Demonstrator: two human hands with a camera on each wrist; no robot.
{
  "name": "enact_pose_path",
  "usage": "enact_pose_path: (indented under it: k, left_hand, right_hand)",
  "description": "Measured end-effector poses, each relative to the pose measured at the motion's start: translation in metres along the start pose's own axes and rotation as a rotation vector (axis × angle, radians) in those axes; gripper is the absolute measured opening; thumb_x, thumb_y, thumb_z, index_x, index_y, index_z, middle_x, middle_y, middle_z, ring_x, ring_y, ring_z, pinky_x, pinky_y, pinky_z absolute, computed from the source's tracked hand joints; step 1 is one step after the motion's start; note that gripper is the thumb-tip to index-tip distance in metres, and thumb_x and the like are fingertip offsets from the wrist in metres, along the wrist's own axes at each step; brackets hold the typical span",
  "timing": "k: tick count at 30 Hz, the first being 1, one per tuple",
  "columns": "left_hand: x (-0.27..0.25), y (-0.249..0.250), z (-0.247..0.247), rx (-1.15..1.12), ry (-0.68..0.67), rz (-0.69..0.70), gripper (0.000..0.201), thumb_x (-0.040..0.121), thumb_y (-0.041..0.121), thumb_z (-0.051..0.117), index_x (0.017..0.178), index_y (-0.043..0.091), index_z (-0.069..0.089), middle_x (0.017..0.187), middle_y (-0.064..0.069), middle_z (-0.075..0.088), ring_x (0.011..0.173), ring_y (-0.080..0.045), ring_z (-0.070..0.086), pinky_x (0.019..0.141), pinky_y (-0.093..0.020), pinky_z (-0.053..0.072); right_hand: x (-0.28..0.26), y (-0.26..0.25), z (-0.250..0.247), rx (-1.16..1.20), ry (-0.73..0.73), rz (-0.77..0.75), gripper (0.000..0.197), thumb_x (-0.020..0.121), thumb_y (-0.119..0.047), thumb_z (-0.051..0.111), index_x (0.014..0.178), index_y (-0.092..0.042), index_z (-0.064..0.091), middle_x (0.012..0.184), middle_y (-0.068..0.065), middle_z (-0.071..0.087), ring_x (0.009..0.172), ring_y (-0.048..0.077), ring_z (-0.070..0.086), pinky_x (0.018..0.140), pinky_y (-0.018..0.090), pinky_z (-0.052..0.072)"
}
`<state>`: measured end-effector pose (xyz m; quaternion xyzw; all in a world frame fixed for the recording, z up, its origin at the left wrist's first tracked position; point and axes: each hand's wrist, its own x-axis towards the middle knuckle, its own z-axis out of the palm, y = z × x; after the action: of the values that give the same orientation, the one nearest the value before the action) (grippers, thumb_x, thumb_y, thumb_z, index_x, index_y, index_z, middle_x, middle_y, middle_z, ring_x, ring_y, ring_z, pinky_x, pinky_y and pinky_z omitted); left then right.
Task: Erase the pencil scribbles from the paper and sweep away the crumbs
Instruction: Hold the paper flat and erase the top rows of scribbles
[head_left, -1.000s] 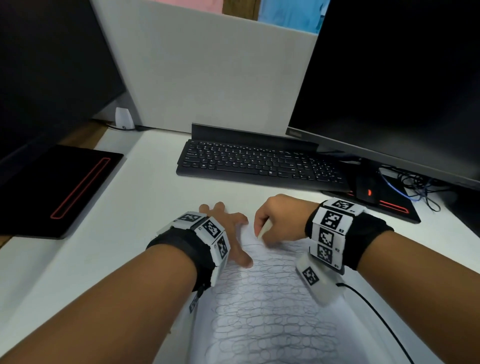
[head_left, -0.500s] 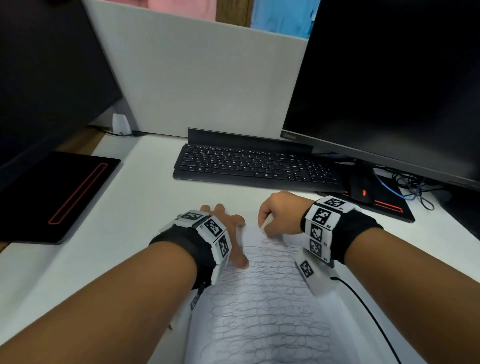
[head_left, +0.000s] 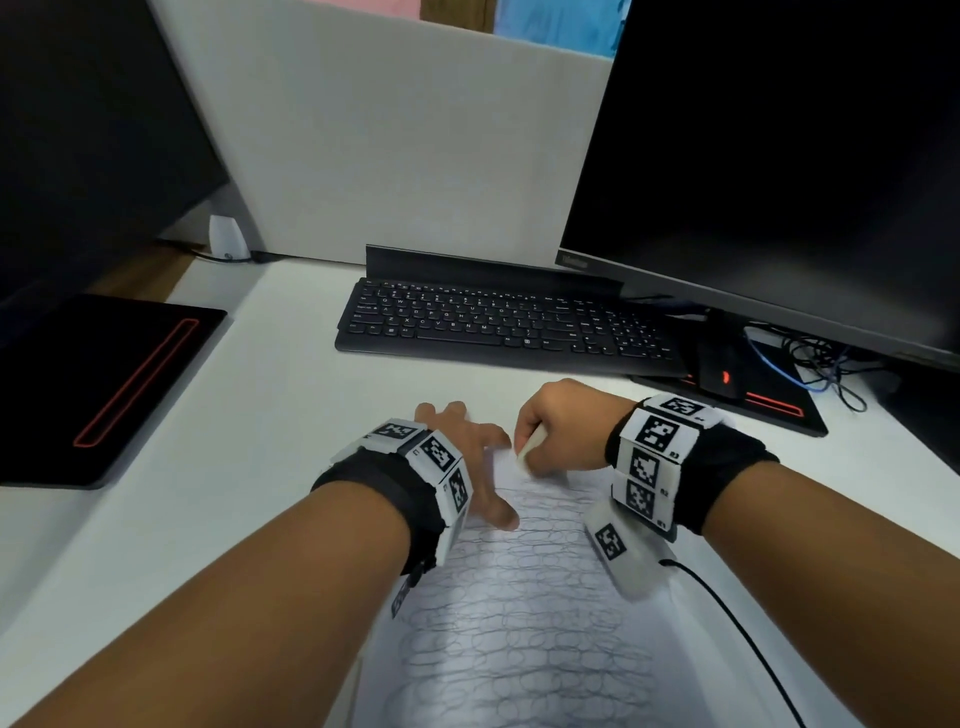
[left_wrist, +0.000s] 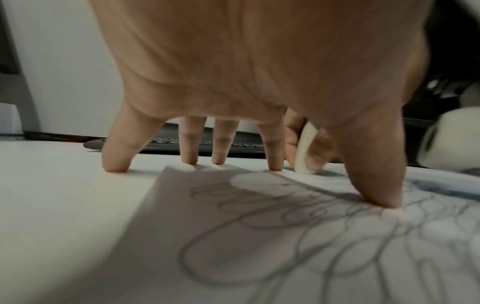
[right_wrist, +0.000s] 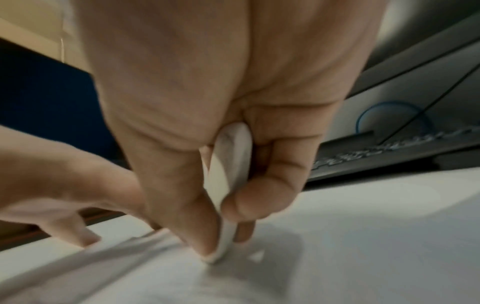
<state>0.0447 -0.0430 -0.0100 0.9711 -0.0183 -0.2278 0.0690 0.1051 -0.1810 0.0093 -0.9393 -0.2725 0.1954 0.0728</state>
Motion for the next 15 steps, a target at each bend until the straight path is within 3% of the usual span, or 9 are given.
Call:
enact_pose_path:
  k: [2, 6, 9, 13, 15]
  left_hand:
    - [0.0002, -0.0009, 0.0018, -0.002, 0.0, 0.001, 0.087, 0.071, 0.071, 0.068, 0.146, 0.05, 0.029, 0.15, -0.002, 0.027, 0.138, -0.029, 0.023, 0.105, -0.048, 0.035]
    - [0.0004, -0.0023, 0.0019, 0.005, -0.001, 0.004, 0.086, 0.072, 0.071, 0.067, 0.146, 0.05, 0.028, 0.148, -0.002, 0.029, 0.137, -0.028, 0.025, 0.103, -0.048, 0.037]
    - [-0.0001, -0.001, 0.0016, 0.009, -0.009, 0.0, 0.088, 0.072, 0.071, 0.067, 0.147, 0.05, 0.025, 0.151, -0.003, 0.025, 0.14, -0.029, 0.022, 0.105, -0.049, 0.035]
    - [0.0, -0.0012, 0.0001, 0.006, -0.013, 0.004, 0.087, 0.072, 0.07, 0.067, 0.147, 0.05, 0.027, 0.15, -0.004, 0.026, 0.139, -0.03, 0.023, 0.104, -0.048, 0.036]
    - [0.0009, -0.0013, 0.0022, 0.002, -0.008, 0.005, 0.088, 0.071, 0.071, 0.067, 0.146, 0.05, 0.027, 0.15, -0.003, 0.027, 0.139, -0.029, 0.023, 0.104, -0.047, 0.036]
  right_hand:
    - [0.0007, 0.0026, -0.0008, 0.014, 0.043, 0.024, 0.011, 0.079, -0.015, 0.07, 0.088, -0.021, 0.072, 0.077, -0.015, 0.06, 0.077, 0.009, 0.06, 0.062, 0.021, 0.045]
    - [-0.002, -0.0023, -0.0005, -0.007, -0.052, -0.024, 0.012, 0.079, -0.014, 0.07, 0.085, -0.024, 0.071, 0.072, -0.014, 0.06, 0.065, 0.003, 0.056, 0.058, 0.02, 0.045]
    - [-0.0025, 0.0026, -0.0037, 0.03, 0.025, 0.023, 0.01, 0.08, -0.016, 0.07, 0.084, -0.024, 0.07, 0.074, -0.015, 0.059, 0.069, 0.006, 0.057, 0.06, 0.02, 0.045]
    - [-0.0065, -0.0029, -0.0008, 0.021, -0.066, -0.019, 0.013, 0.078, -0.013, 0.07, 0.08, -0.026, 0.068, 0.063, -0.014, 0.056, 0.057, 0.0, 0.052, 0.053, 0.018, 0.04]
    - [-0.0049, 0.0014, -0.0019, 0.043, 0.0, 0.013, 0.009, 0.08, -0.016, 0.07, 0.084, -0.024, 0.07, 0.07, -0.015, 0.059, 0.06, 0.0, 0.053, 0.055, 0.018, 0.042]
